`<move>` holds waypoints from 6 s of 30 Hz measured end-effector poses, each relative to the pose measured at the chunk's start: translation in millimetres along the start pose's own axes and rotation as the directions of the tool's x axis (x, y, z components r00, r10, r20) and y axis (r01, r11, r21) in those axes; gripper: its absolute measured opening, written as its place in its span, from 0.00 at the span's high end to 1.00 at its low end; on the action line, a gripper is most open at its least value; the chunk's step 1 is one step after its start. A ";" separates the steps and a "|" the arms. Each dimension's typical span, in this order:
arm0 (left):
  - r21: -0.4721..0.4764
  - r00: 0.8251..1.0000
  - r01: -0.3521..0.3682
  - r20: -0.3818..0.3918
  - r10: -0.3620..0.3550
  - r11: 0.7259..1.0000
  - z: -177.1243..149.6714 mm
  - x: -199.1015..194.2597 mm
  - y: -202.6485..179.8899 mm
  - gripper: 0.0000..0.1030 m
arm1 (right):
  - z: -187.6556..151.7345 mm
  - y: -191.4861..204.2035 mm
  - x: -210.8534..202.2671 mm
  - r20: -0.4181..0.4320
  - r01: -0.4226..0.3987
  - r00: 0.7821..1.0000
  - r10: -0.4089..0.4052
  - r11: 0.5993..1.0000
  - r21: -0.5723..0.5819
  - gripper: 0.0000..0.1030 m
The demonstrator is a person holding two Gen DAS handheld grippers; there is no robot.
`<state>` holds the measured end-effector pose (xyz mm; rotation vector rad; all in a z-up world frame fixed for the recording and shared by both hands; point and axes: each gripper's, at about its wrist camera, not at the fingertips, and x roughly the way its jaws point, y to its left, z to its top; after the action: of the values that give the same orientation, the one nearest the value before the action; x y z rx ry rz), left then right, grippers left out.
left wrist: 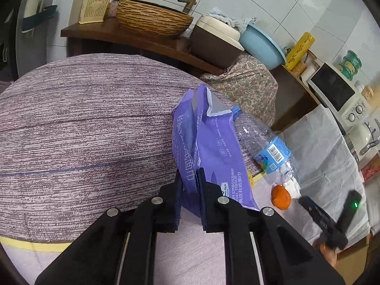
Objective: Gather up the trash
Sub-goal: 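Grasp the purple wrapper with the left gripper while the right gripper grasps the white tissue, then move both grippers over the black bin and release the tissue and purple wrapper, then grasp the orange peel with the right gripper while the left gripper grasps the green scrap, then carry the peel and green scrap over the black bin and open both grippers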
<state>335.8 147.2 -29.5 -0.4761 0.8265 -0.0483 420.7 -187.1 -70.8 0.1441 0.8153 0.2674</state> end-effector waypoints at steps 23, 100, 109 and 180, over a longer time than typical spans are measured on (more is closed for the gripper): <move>0.110 0.993 0.117 -0.006 -0.117 0.987 -42.2 -36.4 -40.1 0.87 | -14.8 -33.2 -22.3 0.076 0.004 0.997 -0.014 0.992 0.127 0.88; 0.547 0.928 0.359 -0.294 -0.228 0.756 -211.1 34.4 -297.5 0.26 | -203.1 -157.9 -159.4 0.134 0.246 0.935 -0.328 0.873 0.421 0.41; 0.533 0.970 0.236 -0.180 -0.164 0.812 -164.5 4.4 -218.8 0.24 | -154.5 -76.0 -143.8 0.166 0.063 0.980 -0.106 0.968 0.244 0.41; 0.368 0.982 -0.053 -0.149 0.116 0.928 -89.1 76.6 -138.5 0.93 | -60.7 7.6 -89.8 0.116 0.018 0.993 -0.007 0.995 -0.097 0.82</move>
<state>343.7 -28.4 -75.4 -0.0854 0.9796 -0.1608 316.0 -204.4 -47.6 0.0616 0.6860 0.2844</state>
